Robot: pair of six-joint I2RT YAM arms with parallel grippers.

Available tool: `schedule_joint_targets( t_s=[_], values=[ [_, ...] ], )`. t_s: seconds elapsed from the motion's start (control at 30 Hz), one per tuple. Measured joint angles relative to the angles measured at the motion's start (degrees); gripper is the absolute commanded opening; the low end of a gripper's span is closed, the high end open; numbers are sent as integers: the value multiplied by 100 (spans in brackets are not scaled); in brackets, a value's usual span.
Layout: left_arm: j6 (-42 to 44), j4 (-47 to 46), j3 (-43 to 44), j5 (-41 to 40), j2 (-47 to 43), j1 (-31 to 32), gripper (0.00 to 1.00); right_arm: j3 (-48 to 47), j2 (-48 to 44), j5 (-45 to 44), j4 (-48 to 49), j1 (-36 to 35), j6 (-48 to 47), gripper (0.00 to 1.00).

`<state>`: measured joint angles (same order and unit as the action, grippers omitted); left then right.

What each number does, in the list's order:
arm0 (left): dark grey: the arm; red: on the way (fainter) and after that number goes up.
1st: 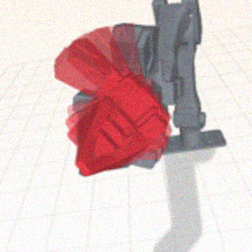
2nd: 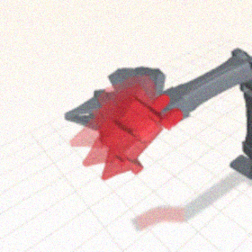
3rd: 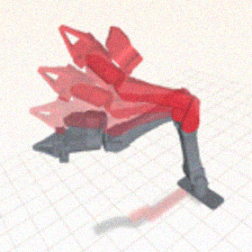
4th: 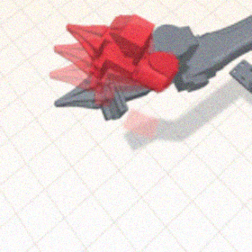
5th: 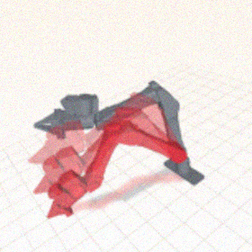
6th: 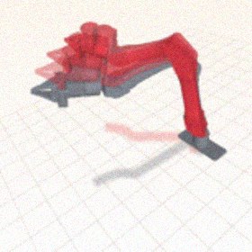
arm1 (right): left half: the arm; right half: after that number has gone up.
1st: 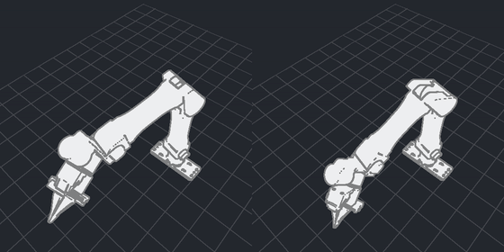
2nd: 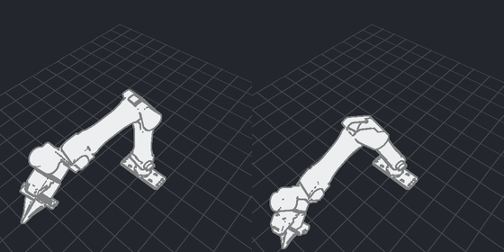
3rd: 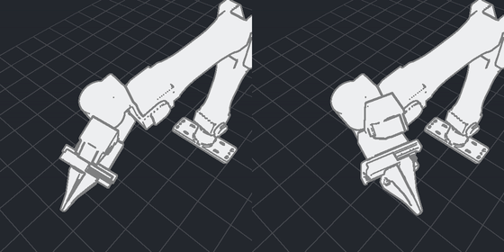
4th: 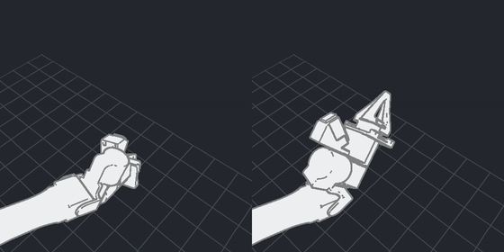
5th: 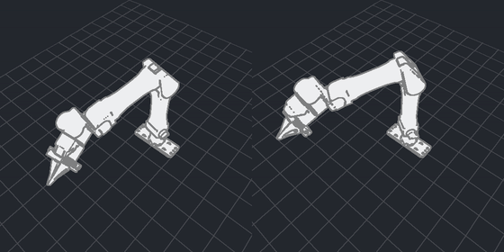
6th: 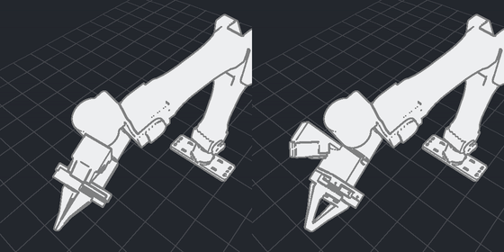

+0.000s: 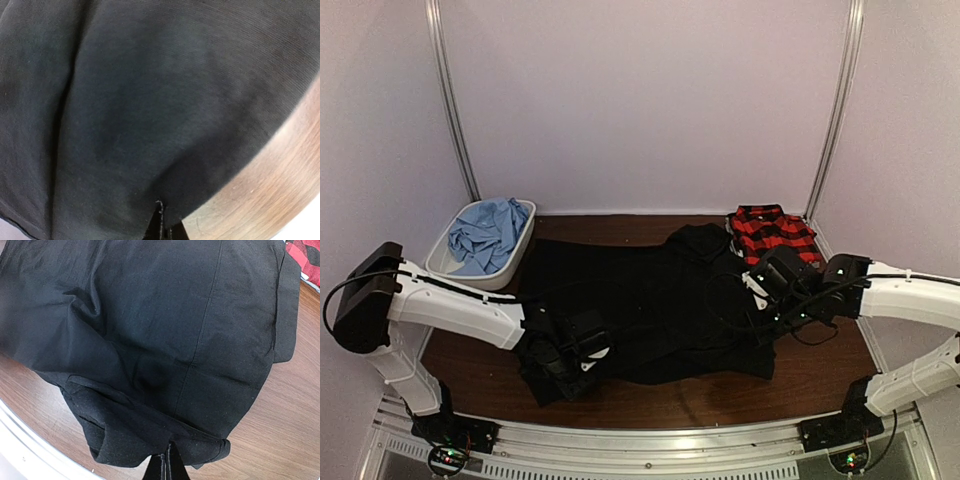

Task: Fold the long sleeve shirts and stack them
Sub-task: Pick up the flattened shirt from the center of the board, then fold the flattened shirt at the center of the board.

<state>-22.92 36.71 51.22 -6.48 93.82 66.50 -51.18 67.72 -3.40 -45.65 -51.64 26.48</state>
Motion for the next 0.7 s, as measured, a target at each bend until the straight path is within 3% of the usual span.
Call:
schedule_joint_targets(
  t_s=[0.4,0.7],
  values=[
    [7,1220,809,-896,-199,-46,0,0,-398,380,-197,0,-59,0],
    [9,1867,1174,-1204,-697,-603,0,-378,-201,492,-592,-2,-153,0]
  ],
)
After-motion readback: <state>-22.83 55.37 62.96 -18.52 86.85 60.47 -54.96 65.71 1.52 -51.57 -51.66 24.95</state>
